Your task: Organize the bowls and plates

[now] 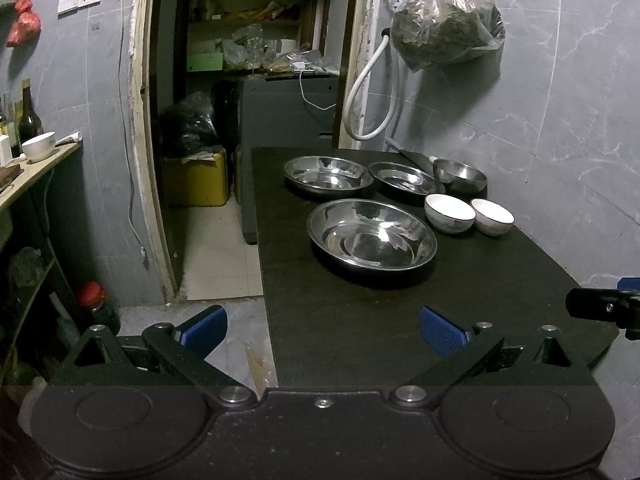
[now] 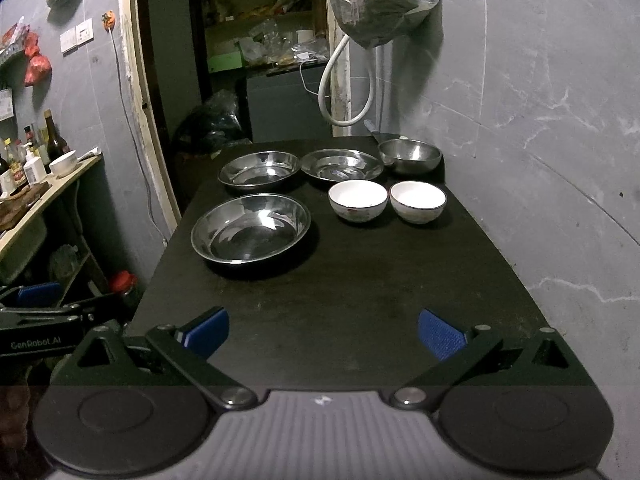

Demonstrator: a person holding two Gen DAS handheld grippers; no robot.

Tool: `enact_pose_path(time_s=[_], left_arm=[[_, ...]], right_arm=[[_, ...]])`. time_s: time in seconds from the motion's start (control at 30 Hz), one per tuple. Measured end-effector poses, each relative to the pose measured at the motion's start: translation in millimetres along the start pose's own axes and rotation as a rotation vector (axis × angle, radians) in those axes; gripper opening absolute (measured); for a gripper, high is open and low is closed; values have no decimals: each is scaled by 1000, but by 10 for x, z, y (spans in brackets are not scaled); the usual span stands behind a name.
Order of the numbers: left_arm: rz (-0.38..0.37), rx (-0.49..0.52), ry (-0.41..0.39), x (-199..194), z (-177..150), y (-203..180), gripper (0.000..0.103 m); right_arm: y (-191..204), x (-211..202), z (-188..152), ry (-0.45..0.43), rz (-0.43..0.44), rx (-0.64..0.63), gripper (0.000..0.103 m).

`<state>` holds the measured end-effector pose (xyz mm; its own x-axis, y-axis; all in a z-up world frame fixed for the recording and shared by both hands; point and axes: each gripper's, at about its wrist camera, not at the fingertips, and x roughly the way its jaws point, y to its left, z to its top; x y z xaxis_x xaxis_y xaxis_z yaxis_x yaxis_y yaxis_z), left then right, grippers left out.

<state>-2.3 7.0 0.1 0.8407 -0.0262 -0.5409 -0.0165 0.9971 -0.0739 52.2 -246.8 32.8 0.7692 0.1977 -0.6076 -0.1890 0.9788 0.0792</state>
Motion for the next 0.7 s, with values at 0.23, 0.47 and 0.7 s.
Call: enact_pose_path(time_s=[0.23, 0.47, 0.7], left_arm=[[1, -1, 0, 0, -4, -3, 102], [0, -3, 1, 4, -9, 7, 102], [0, -1, 1, 7, -17, 8, 102]], right_arm=[[0, 0, 0, 0, 1, 0, 103], [5, 1, -1, 0, 0, 0, 103], [-4, 2, -13, 5, 0, 5, 103]])
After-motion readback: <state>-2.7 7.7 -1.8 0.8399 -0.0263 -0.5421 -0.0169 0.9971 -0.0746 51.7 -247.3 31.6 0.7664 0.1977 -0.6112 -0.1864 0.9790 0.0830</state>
